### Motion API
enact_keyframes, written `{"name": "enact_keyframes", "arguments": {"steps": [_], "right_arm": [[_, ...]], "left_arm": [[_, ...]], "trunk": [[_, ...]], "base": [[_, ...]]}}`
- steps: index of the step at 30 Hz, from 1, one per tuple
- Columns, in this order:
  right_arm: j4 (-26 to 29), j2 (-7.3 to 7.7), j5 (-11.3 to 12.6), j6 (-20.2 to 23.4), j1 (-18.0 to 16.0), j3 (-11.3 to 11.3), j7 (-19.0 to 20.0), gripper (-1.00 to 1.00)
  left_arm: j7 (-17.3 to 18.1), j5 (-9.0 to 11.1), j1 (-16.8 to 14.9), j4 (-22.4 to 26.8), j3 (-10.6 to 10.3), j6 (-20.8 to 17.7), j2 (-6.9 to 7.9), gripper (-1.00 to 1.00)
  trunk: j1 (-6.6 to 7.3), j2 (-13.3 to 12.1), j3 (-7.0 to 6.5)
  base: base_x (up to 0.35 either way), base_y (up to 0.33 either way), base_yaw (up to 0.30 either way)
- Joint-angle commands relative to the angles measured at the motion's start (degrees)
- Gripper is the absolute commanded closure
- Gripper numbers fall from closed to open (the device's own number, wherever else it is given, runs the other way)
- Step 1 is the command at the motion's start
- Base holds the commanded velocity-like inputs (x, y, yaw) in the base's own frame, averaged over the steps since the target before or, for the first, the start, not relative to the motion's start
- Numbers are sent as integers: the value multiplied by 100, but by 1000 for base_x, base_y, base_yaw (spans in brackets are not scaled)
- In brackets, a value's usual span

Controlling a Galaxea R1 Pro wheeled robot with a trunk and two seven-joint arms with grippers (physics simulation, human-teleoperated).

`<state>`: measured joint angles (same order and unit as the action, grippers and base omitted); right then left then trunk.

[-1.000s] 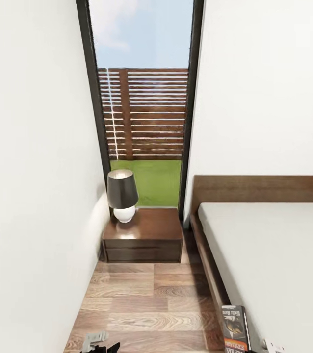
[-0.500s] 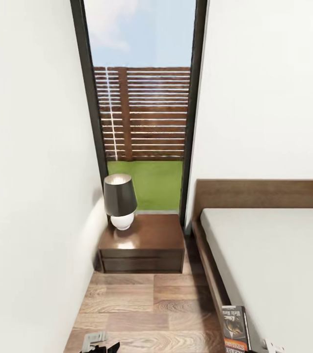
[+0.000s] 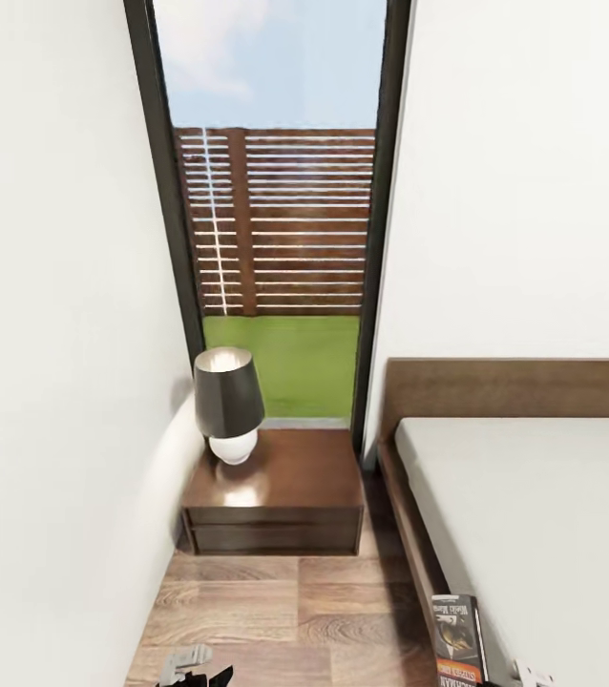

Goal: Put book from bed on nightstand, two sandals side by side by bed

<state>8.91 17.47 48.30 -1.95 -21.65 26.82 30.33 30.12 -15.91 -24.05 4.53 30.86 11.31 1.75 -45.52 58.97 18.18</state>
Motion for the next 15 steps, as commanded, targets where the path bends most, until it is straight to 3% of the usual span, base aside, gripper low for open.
{"name": "enact_keyframes", "arguments": {"steps": [1, 15], "right_arm": [[-3, 4, 57, -16, -6, 34, 27, 100], [-3, 2, 57, -16, -6, 34, 27, 100]], "left_arm": [[11, -61, -4, -5, 45, 32, 1, -100], [11, -61, -4, -5, 51, 30, 1, -100]], "trunk": [[-3, 4, 7], [-3, 4, 7]], "base": [[297, 0, 0], [288, 0, 0]]}}
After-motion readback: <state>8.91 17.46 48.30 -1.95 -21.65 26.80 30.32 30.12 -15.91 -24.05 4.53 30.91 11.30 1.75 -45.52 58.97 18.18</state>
